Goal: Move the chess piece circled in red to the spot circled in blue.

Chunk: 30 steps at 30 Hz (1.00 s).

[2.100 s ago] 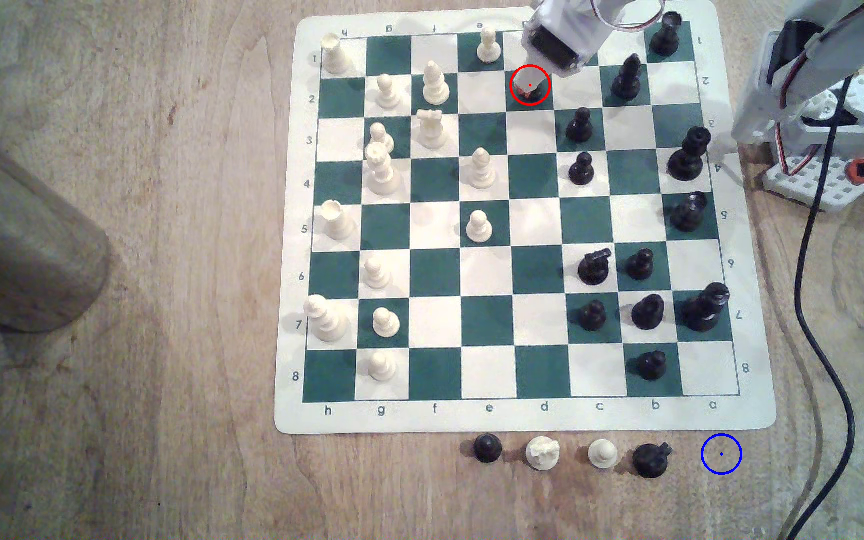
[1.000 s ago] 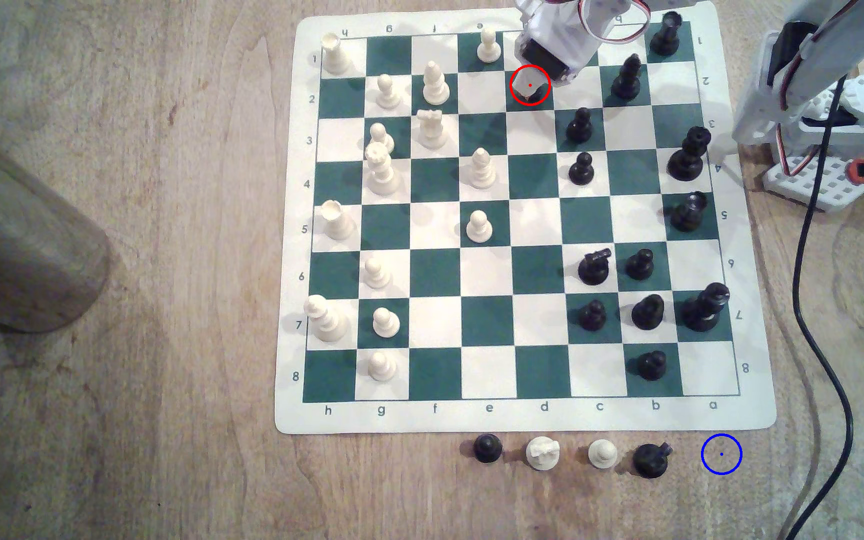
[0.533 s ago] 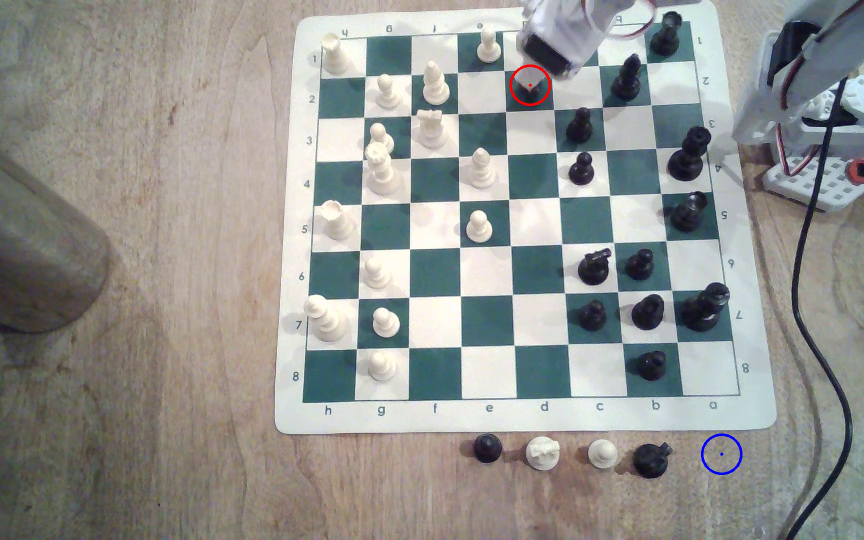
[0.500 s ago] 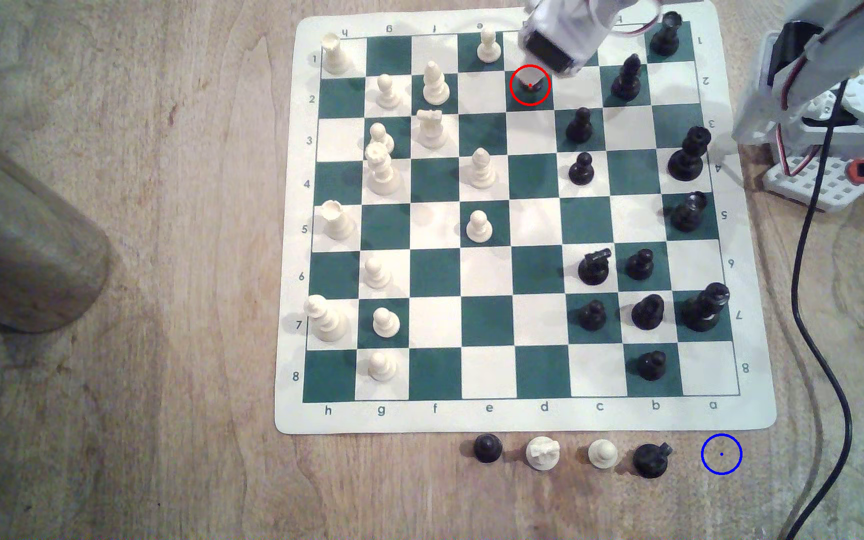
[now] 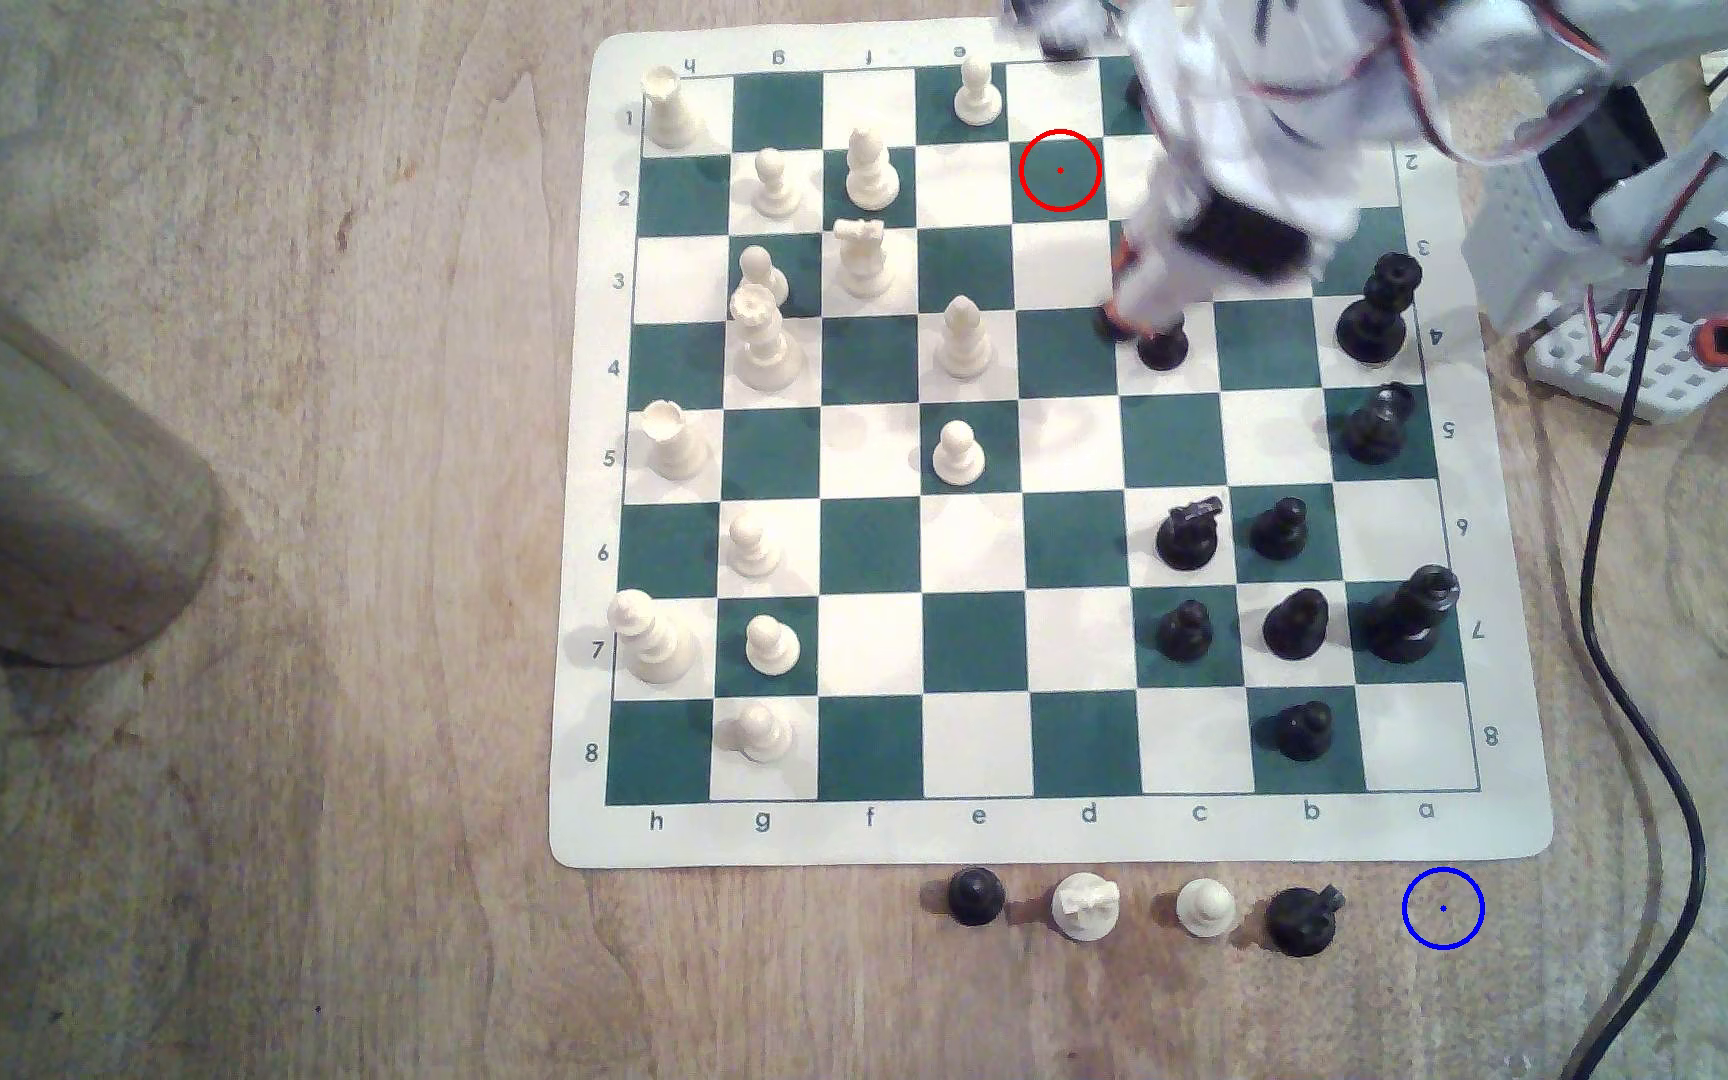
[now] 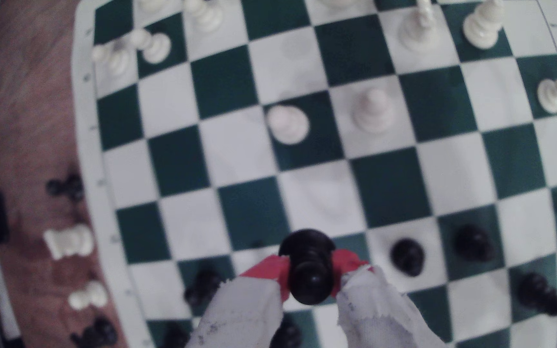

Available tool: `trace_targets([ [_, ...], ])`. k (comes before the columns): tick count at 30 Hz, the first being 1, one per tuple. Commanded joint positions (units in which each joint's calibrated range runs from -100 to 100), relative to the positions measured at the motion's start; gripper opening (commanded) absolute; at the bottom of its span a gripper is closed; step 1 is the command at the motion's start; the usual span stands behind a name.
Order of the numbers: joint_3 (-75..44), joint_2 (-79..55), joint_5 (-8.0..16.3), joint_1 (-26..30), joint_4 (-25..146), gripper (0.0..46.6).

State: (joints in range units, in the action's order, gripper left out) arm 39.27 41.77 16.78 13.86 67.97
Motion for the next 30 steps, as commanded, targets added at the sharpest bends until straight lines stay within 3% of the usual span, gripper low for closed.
trace_targets([
  [1,-6.90,0.17,0.24,12.77,-0.48,0.2],
  [5,-8.08,-2.63,-0.44,22.23,-0.65,0.2],
  [6,-8.35,-3.91,-0.59,26.85,-0.97,0.2],
  [10,-9.17,-7.90,-1.71,35.06,-2.12,0.5],
  [14,-11.89,-12.91,-2.20,38.89,-5.40,0.5],
  [30,-21.41,-32.94,-1.47,43.04,-12.36,0.8],
])
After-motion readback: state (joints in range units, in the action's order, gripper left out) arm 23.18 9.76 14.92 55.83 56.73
